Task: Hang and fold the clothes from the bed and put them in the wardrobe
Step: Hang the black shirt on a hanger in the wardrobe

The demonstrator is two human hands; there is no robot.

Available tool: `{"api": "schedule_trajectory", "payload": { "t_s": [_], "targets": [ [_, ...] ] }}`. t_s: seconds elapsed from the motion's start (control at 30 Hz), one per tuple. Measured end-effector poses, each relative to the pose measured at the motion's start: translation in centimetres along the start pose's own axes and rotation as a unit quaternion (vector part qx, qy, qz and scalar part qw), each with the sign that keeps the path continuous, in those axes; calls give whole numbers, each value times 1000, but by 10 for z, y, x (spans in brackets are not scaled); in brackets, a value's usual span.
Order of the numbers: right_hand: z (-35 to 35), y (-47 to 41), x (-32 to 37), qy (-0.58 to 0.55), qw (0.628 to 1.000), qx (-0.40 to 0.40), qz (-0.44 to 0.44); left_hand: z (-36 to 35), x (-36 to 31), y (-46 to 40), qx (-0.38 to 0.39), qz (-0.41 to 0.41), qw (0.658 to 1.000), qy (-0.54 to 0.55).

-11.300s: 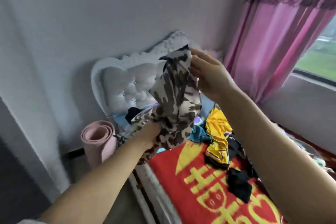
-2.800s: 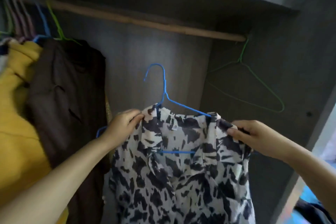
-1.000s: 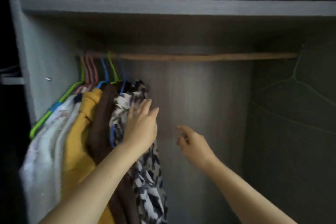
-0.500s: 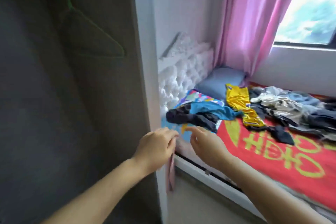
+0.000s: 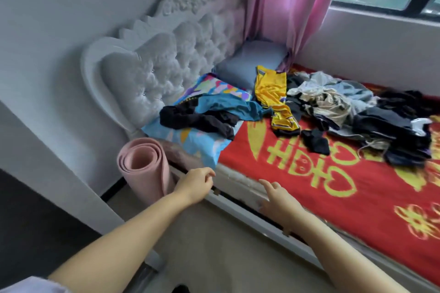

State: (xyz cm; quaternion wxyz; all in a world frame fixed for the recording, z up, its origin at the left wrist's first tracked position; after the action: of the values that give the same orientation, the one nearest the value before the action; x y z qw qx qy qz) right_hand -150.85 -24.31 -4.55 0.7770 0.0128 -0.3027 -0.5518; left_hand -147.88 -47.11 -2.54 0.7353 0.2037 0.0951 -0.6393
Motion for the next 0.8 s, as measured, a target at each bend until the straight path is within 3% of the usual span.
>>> {"api": "schedule_trajectory", "payload": {
  "t_s": [0.2, 0.47, 0.8],
  "targets": [
    [-1, -106, 23, 5, 998, 58, 20, -15, 49, -85, 21, 90, 994, 60],
    [27, -311, 58, 30, 995, 89, 44, -16, 132, -261, 58, 197, 965, 160],
    [30, -523, 92, 42, 987, 138, 72, 15, 224, -413, 72, 254, 955, 136]
  ]
}}
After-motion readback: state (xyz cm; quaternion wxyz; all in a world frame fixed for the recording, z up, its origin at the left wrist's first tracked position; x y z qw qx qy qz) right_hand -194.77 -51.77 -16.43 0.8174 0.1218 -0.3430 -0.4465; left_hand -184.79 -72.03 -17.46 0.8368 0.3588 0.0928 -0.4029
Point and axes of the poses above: each hand's wrist, its own y-axis away from the middle knuckle, its own z-axis out of the back of the hand, x = y × z, the point moved 6 cm from there along -y, towards the middle knuckle, and after that the axes turned 10 degrees about -y, right-handed, at the moved point
